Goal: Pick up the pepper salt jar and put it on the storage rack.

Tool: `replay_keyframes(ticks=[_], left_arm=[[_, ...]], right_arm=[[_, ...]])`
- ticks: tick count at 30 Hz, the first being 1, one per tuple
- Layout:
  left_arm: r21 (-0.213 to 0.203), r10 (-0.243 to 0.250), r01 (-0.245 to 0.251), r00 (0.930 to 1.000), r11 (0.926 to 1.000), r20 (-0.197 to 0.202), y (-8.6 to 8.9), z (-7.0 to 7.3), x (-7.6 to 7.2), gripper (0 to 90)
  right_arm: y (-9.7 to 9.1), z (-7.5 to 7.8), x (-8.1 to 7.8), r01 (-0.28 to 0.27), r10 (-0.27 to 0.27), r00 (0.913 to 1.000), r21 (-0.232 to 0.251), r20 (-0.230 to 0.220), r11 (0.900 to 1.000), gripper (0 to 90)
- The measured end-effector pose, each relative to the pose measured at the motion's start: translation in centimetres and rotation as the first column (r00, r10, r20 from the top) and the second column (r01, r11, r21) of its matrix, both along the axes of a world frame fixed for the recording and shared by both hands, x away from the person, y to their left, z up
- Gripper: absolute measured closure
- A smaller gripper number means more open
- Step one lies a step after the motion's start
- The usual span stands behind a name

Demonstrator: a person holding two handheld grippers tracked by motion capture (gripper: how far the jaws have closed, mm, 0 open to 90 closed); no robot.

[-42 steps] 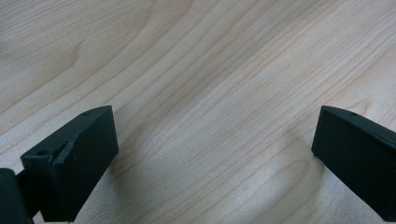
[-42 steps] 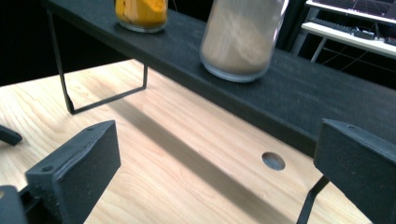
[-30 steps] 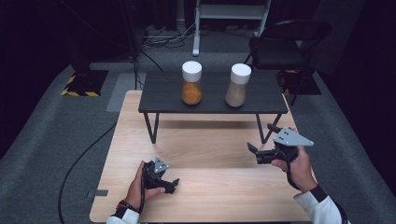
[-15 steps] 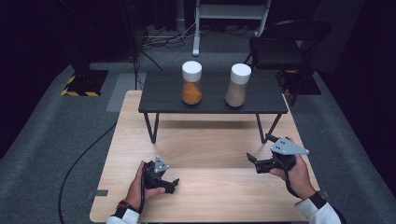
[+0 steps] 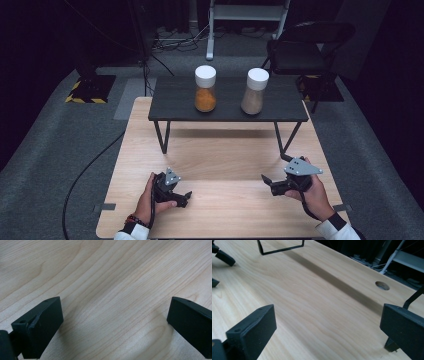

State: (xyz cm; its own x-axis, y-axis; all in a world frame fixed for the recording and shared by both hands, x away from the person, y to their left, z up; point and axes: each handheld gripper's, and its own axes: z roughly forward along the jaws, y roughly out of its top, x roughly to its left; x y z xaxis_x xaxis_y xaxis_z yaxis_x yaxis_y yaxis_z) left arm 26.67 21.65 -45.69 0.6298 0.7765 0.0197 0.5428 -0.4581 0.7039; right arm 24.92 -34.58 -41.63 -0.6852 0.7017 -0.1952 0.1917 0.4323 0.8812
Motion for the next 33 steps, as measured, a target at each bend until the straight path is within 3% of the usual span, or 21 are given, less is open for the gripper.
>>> replay_keyframes(ticks=[14, 17, 23, 27, 33], left_arm=[[0.0, -0.001, 0.001, 1.0, 1.0, 0.0, 0.0, 0.0, 0.0, 0.4], [0.0, -0.001, 0.001, 1.0, 1.0, 0.0, 0.0, 0.0, 0.0, 0.3], [0.0, -0.001, 0.001, 1.0, 1.0, 0.0, 0.0, 0.0, 0.0, 0.4], [0.0, -0.001, 0.001, 1.0, 1.0, 0.0, 0.0, 0.0, 0.0, 0.3], [0.0, 0.0, 0.0, 1.0, 1.0, 0.0, 0.0, 0.0, 0.0, 0.4]], right_arm=[[-0.4, -1.9, -0.7, 0.012, -0.018, 0.9969, -0.076, -0.077, 0.9971, 0.5], [-0.2, -2.0, -0.8, 0.024, -0.031, 0.9972, -0.107, -0.067, 0.994, 0.7], [-0.4, -2.6, -0.4, 0.025, -0.038, 0.9947, -0.134, -0.095, 0.9907, 0.7], [-0.5, -2.9, -0.4, 0.033, -0.047, 0.9956, -0.157, -0.081, 0.987, 0.9], [-0.7, -3.1, 0.2, 0.025, -0.046, 0.9913, -0.166, -0.123, 0.9858, 0.9]])
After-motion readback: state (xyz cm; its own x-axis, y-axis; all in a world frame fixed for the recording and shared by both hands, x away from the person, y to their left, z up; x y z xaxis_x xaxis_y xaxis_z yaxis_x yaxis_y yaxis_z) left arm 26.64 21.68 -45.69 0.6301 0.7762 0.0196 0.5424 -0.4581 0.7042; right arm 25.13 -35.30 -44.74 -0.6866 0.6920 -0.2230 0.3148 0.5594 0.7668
